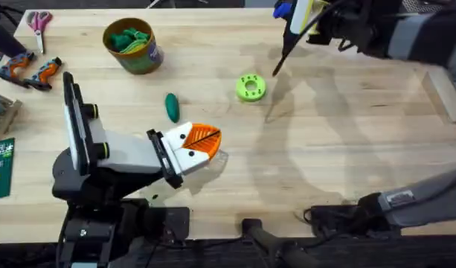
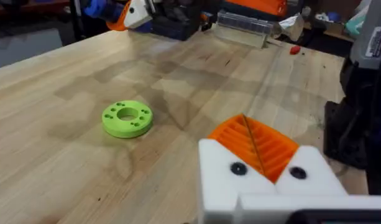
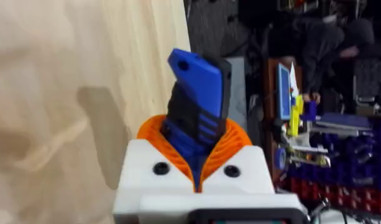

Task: Pick up the gripper from the table and insert it into the empty holder that is missing its gripper. Then pick up a screw, insert it into the mounting hole, and use the screwdriver to tighten it. Finally, clean up the table by picking up the vegetable and placing it into the bucket.

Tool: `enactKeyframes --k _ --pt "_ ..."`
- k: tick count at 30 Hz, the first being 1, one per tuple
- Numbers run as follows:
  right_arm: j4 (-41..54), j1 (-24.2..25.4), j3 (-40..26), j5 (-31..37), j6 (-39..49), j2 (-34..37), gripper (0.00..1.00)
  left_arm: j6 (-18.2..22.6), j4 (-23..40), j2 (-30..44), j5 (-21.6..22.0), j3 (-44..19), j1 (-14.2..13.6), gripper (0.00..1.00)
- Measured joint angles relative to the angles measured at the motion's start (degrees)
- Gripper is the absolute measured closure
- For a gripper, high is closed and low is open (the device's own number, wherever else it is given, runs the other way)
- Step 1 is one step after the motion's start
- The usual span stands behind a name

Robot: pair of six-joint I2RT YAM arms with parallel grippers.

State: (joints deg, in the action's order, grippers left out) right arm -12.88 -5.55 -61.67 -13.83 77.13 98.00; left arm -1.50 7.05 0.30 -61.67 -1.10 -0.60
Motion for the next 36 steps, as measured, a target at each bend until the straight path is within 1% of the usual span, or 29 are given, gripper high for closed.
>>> enactKeyframes --k 2,3,5,13,18,20,22,23,25,26,27,29,30,31,36 --pt "0.2 1.2 -2.7 0.3 1.1 3.1 0.974 0.0 0.0 0.0 0.0 0.0 0.0 0.997" --pt "2.5 2.5 -6.6 0.7 3.7 6.9 0.974 0.0 0.0 0.0 0.0 0.0 0.0 0.997" --pt "4.7 3.0 -8.5 0.8 5.7 9.3 0.974 0.0 0.0 0.0 0.0 0.0 0.0 0.997" --pt "8.4 3.7 -8.9 1.0 9.7 15.9 0.974 0.0 0.0 0.0 0.0 0.0 0.0 0.997" --pt "11.2 3.8 -9.4 1.1 11.3 16.4 0.964 0.0 0.0 0.0 0.0 0.0 0.0 0.997" --pt "12.3 3.9 -9.6 1.1 11.3 16.4 0.848 0.0 0.0 0.0 0.2 0.0 0.0 0.997" --pt "13.1 4.1 -9.6 1.1 11.5 16.4 0.703 0.0 0.0 0.0 0.2 0.0 0.0 0.997" --pt "13.1 4.2 -9.6 1.0 11.5 16.4 0.648 0.0 0.0 0.0 0.2 0.0 0.0 0.997" --pt "13.5 4.4 -9.9 0.9 11.4 16.4 0.581 0.0 0.0 0.0 0.2 0.0 0.0 0.997" --pt "15.7 4.5 -10.5 0.9 11.4 16.2 0.464 0.0 0.0 0.0 0.2 0.0 0.0 0.997" --pt "17.2 4.5 -10.7 0.9 11.4 15.9 0.435 0.0 0.0 0.0 0.2 0.0 0.0 0.997" --pt "19.9 4.6 -11.0 0.9 11.5 15.2 0.205 0.0 0.0 0.0 0.2 0.0 0.0 0.997" --pt "22.0 4.6 -11.4 0.9 11.4 14.6 0.168 0.0 0.0 0.0 0.2 0.0 0.0 0.997" --pt "23.9 4.6 -11.5 0.9 11.4 14.0 0.160 0.0 0.0 0.0 0.2 0.0 0.0 0.997" --pt "32.4 4.6 -11.4 1.0 11.2 11.7 0.156 0.0 0.0 0.0 0.2 0.0 0.0 0.997"
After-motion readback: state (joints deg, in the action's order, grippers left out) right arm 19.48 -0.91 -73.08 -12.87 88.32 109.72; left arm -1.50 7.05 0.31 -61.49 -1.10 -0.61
